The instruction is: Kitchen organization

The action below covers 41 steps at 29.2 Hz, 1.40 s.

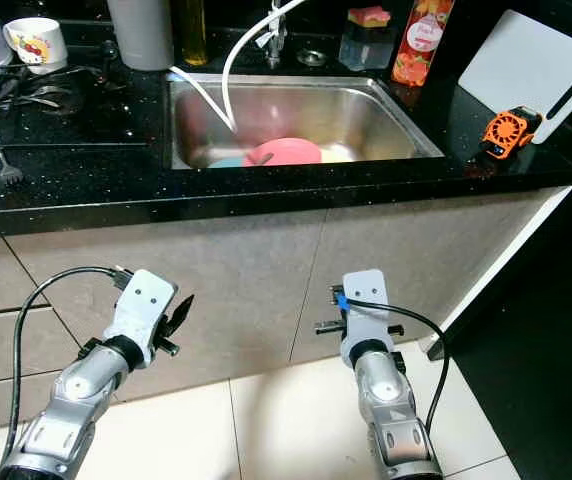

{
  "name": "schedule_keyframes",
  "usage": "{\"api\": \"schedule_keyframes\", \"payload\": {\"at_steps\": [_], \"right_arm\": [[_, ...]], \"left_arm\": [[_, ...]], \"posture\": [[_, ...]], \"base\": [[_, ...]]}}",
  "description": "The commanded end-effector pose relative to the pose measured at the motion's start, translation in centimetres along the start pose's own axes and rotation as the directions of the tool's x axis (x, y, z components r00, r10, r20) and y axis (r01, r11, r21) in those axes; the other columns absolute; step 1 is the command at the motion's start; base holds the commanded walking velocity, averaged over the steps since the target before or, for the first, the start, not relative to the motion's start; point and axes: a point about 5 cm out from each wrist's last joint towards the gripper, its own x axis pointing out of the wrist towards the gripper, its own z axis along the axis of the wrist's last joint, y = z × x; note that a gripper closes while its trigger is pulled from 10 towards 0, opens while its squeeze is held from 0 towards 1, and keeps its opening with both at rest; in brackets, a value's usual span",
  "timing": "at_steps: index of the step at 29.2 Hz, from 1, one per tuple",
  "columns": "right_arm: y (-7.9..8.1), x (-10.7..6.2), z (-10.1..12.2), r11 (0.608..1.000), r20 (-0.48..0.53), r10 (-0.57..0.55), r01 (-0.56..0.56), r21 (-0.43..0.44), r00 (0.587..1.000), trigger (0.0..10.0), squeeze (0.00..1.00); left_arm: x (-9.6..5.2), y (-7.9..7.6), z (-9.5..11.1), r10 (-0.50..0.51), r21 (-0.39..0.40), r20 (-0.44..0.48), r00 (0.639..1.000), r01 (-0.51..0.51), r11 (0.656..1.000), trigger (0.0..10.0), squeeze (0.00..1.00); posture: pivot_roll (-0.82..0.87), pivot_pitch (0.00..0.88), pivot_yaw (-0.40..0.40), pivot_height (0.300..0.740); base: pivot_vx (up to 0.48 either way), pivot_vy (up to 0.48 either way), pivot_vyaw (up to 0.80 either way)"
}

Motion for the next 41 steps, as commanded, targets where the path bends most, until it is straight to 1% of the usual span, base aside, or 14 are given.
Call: {"api": "schedule_keyframes", "payload": {"at_steps": [1,41], "right_arm": [[-0.25,0.0,-0.43,1.0,-0.018,-0.011,0.011,0.006,1.0,10.0,0.0],[-0.36,0.04,-0.35,1.0,-0.019,-0.019,0.019,0.016,1.0,10.0,0.0]], "left_arm": [[0.16,-0.4,-0.08,-0.02,0.001,-0.001,1.0,0.02,1.0,10.0,0.0],[0.19,-0.29,0.0,-0.019,0.002,0.0,1.0,0.019,1.0,10.0,0.0]], "posture": [[0.19,0.048,-0.081,0.74],[0.19,0.06,-0.078,0.74]], "base": [[0.0,0.0,0.0],[0.0,0.0,0.0]]}}
